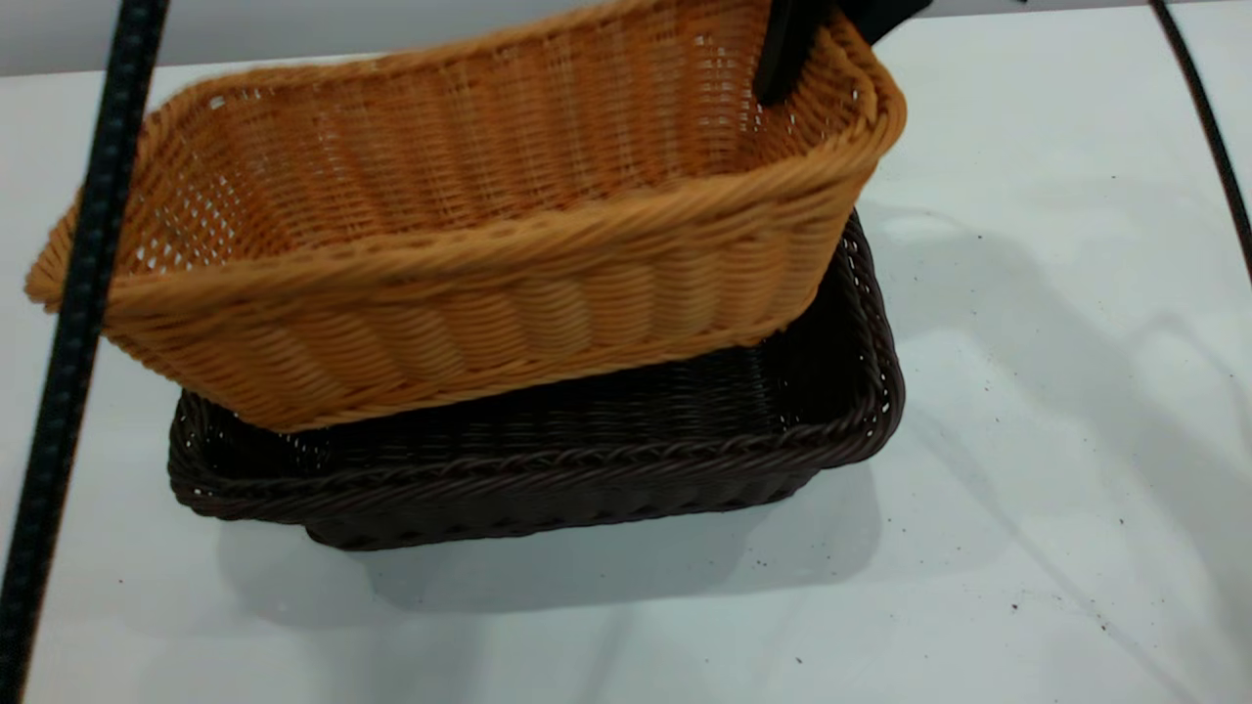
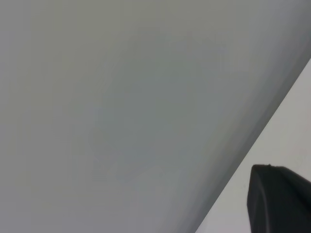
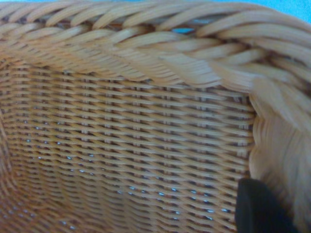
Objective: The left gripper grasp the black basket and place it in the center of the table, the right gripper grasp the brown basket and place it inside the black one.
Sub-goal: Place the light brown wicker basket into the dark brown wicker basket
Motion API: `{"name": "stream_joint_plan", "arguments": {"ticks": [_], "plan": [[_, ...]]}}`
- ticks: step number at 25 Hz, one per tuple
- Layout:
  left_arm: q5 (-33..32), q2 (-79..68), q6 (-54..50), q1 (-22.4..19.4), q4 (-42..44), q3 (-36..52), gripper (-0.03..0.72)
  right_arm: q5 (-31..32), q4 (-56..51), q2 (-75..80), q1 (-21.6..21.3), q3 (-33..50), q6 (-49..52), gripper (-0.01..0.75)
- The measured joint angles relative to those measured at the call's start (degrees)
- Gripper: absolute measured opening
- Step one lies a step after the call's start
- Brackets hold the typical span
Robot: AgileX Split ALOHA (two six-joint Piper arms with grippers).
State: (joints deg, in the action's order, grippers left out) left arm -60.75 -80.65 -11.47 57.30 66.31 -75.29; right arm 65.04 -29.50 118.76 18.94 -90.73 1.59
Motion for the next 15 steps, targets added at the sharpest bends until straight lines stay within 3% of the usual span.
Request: {"name": "stream_joint_plan", "arguments": {"ticks": [15], "plan": [[0.0,0.0,0.1,0.0,0.0,0.0,-0.001,0.1,0.7,0.7,0.0,0.0,0.2,0.098]]}}
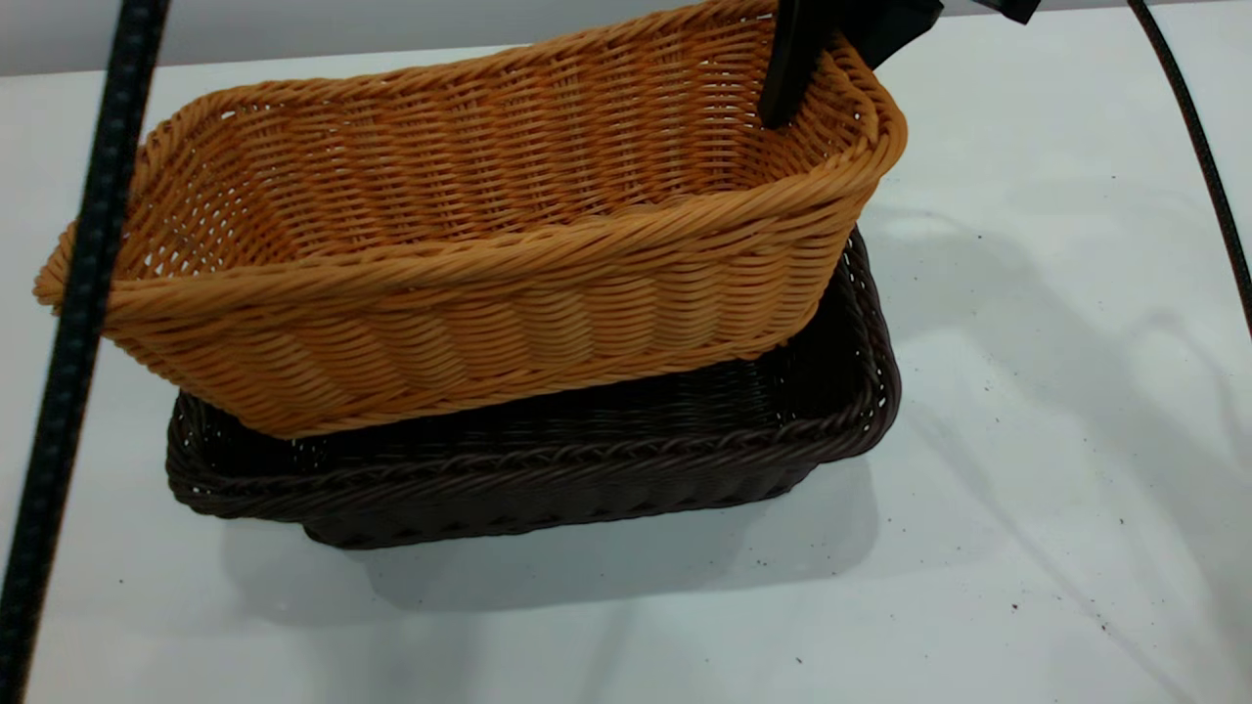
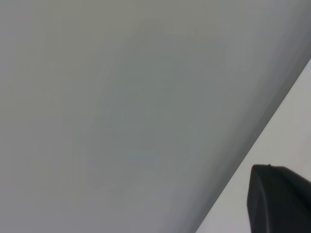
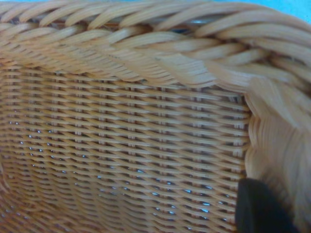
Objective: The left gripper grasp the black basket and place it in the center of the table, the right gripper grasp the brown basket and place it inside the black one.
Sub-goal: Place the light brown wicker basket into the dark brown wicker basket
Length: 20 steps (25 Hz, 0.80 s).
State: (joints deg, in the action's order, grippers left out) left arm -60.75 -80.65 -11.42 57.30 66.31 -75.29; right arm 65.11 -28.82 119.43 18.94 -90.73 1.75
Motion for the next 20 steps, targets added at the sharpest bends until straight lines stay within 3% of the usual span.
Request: {"name": "stream_joint_plan", "arguments": {"ticks": [8,20], "plan": [[-0.1,0.0,0.0,0.0,0.1,0.0,-0.001,0.9,0.0,0.0,0.0,0.0,0.0,0.131],[-0.1,0.0,0.0,0.0,0.1,0.0,-0.001,2.4,0.7,0.0,0.0,-0.2,0.0,0.463]]}}
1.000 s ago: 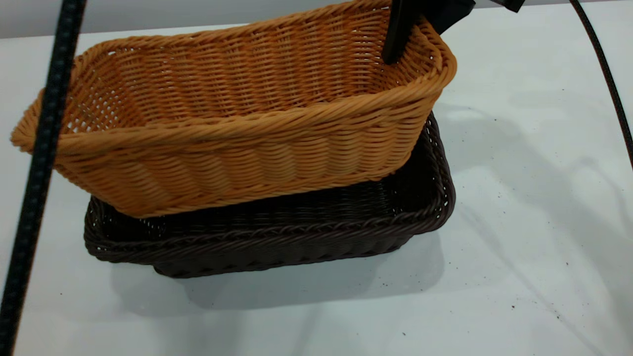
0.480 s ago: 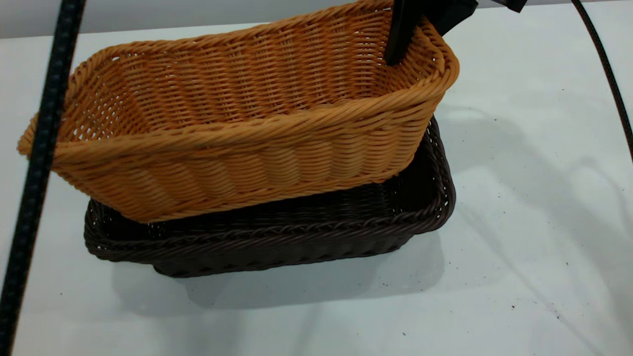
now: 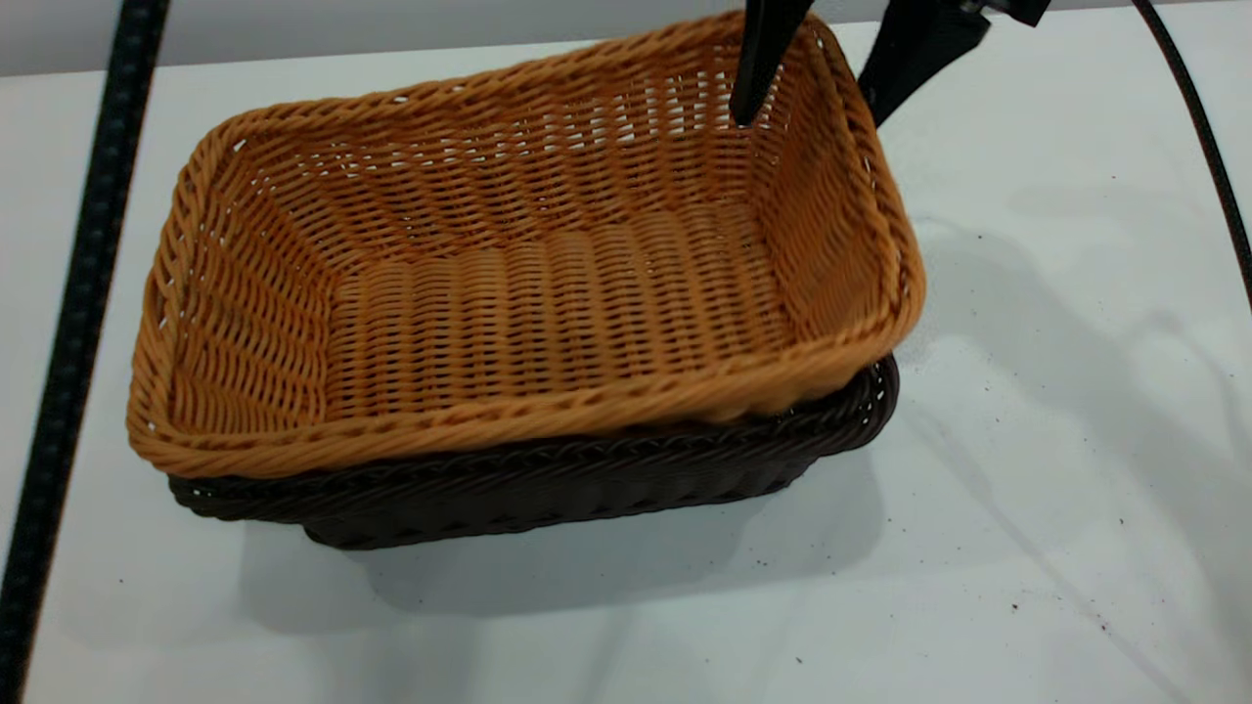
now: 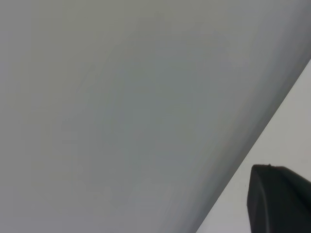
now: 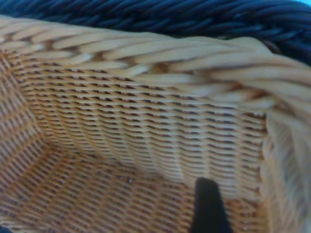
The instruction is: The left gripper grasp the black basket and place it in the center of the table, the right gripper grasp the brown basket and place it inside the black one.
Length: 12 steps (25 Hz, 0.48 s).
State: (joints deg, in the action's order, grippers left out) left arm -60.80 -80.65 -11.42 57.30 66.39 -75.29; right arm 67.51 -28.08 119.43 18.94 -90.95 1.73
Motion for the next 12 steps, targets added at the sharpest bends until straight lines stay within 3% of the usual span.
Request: {"name": "stream_joint_plan", "arguments": {"ticks": [4,12], "plan": [[-0.1,0.0,0.0,0.0,0.0,0.0,-0.001,1.3,2.9,0.0,0.0,-2.7,0.2,0.503],[-0.1,0.0,0.0,0.0,0.0,0.0,-0.001,2.8,12.8,-0.3,-0.1,-12.0,3.0,0.507]]}}
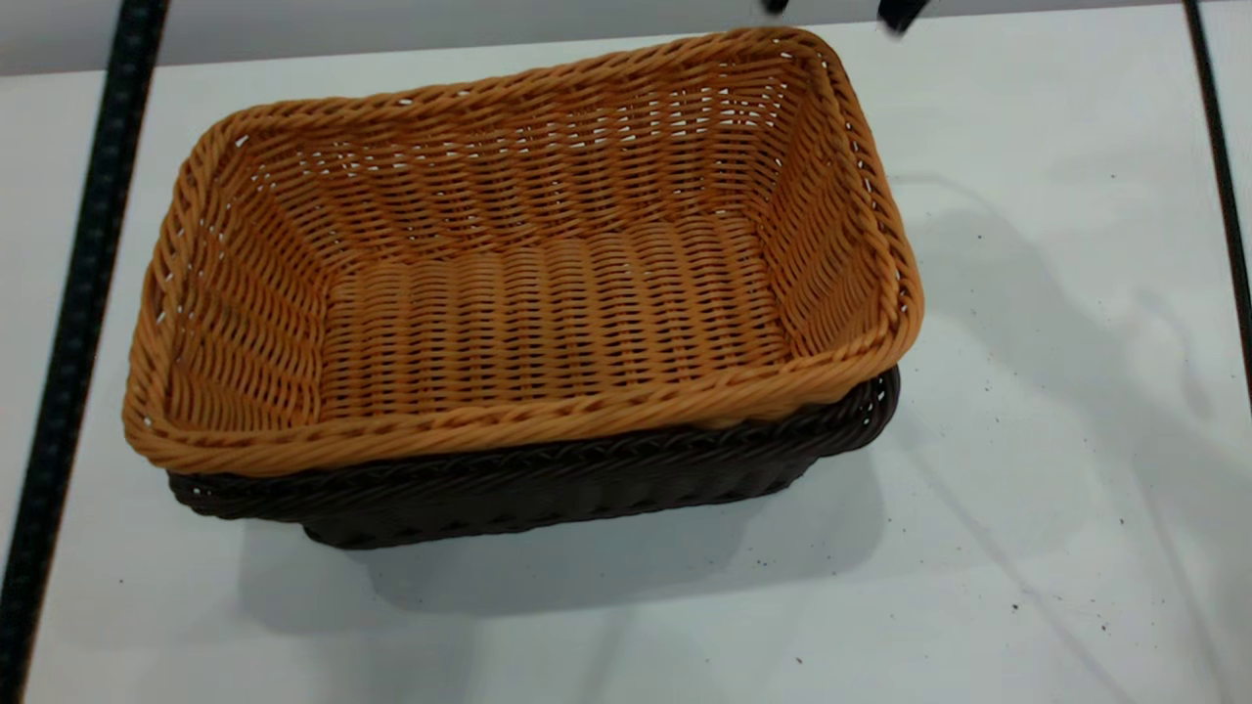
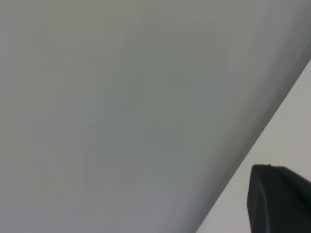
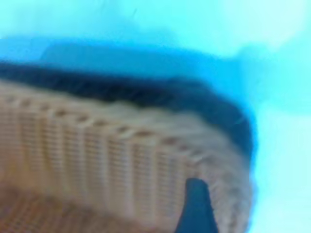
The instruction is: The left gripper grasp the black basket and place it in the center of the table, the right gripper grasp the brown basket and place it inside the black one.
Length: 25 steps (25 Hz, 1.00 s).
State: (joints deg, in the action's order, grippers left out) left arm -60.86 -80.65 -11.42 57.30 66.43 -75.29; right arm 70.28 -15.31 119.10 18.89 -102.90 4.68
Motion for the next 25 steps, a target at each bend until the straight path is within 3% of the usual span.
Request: {"name": "stream_joint_plan", "arguments": {"ticks": [5,11,13,25], "plan": [[-1.8,0.0,-1.7,0.0,-0.1,0.0,-0.001,0.0,6.7,-1.4,0.0,-4.7,0.5,0.427],[-3.2,0.9,-6.0,0.0,-0.5,0.0,-0.001,0.0,6.8,-3.5,0.0,-10.3,-1.3,0.102],[-3.0,2.1,-7.0,0.0,-1.1,-0.5,-0.001,-0.1,6.8,-4.7,0.0,-11.6,-2.1,0.033],[-9.7,10.0,-11.2,0.0,-19.3,-13.4,-0.001,-0.1,7.0,-20.2,0.0,-12.0,-4.7,0.0]]}}
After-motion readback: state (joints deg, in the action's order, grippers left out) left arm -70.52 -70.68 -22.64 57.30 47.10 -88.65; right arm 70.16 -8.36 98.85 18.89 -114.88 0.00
